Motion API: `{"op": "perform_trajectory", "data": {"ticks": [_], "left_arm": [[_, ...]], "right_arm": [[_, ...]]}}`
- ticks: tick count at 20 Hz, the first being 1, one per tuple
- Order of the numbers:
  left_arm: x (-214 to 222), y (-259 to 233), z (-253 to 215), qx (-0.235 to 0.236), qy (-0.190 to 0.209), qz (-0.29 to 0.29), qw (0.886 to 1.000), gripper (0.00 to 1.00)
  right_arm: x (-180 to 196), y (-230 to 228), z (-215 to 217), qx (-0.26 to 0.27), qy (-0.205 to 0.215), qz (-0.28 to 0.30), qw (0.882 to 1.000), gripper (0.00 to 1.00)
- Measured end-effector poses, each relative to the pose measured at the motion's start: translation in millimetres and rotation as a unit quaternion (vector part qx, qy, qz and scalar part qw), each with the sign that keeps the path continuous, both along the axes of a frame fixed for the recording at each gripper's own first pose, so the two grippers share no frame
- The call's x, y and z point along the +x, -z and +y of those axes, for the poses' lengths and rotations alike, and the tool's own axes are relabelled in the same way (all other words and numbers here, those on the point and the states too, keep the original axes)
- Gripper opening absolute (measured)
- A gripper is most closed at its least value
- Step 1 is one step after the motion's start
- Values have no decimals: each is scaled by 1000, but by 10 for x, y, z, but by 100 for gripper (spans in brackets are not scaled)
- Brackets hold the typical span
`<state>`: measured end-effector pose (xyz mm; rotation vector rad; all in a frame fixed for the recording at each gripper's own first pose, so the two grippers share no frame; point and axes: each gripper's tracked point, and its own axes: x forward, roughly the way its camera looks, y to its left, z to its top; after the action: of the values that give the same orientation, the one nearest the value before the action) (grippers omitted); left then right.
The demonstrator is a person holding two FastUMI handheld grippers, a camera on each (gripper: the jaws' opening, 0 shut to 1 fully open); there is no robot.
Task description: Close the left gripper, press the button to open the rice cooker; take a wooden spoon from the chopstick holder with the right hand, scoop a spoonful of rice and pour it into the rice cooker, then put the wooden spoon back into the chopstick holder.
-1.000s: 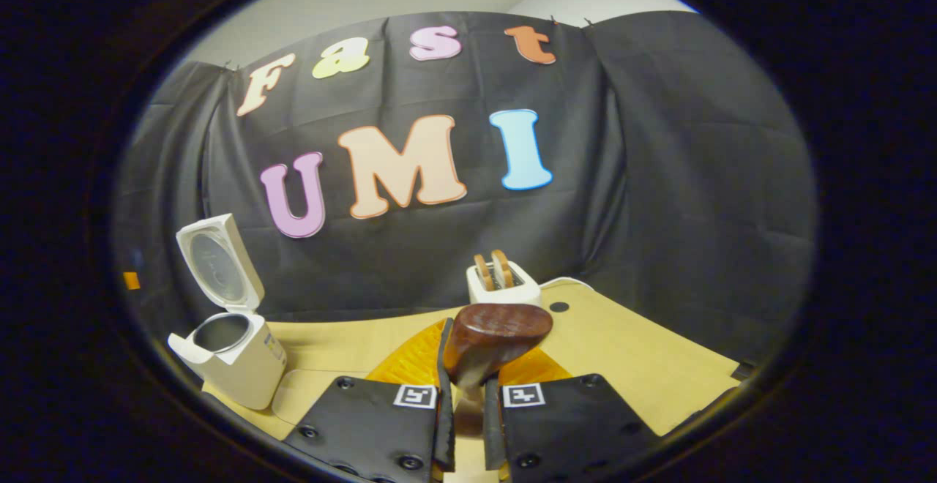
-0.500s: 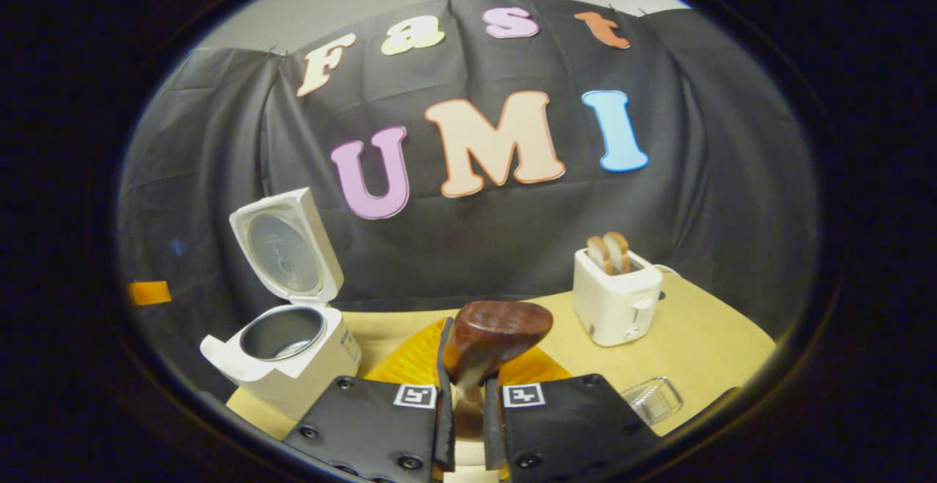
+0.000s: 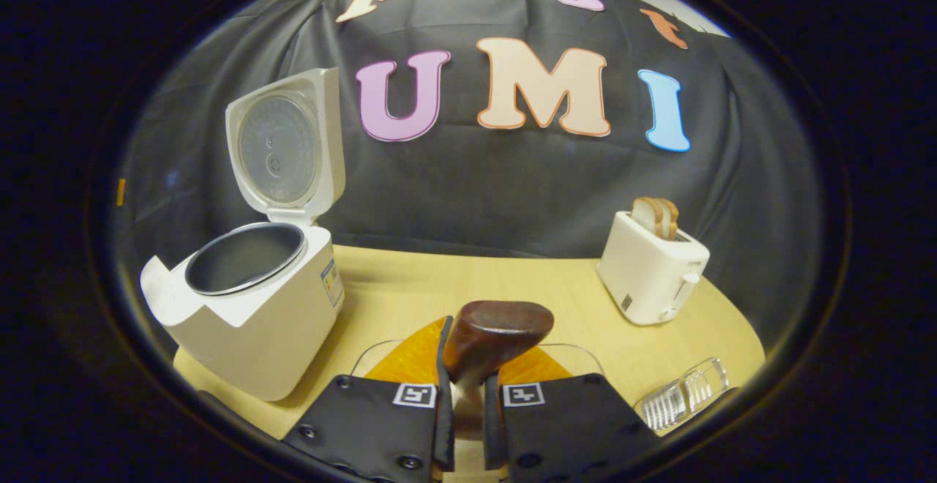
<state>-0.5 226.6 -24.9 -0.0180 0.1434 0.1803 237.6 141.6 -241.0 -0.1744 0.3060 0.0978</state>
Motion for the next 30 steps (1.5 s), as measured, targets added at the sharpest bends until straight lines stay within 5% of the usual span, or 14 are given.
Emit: {"op": "perform_trajectory", "data": {"ticks": [6,12,18,20,25,30], "left_arm": [[40,58,73,-11,7,2,1000,94],[54,45,47,-15,22,-5,1000,94],[85,3,-119,-17,42,-10,999,94],[88,-12,-167,-15,48,-11,999,94],[89,-58,-309,-12,63,-14,998,93],[103,-75,-419,-3,77,-13,997,94]], "right_arm": [[-73,162,255,97,9,46,994,19],[-117,203,-81,257,79,82,960,18],[-239,207,-582,435,134,78,887,19],[-256,224,-744,466,141,67,871,19],[-275,55,-939,539,133,40,831,19],[-350,-240,-1032,623,111,6,774,19]]}}
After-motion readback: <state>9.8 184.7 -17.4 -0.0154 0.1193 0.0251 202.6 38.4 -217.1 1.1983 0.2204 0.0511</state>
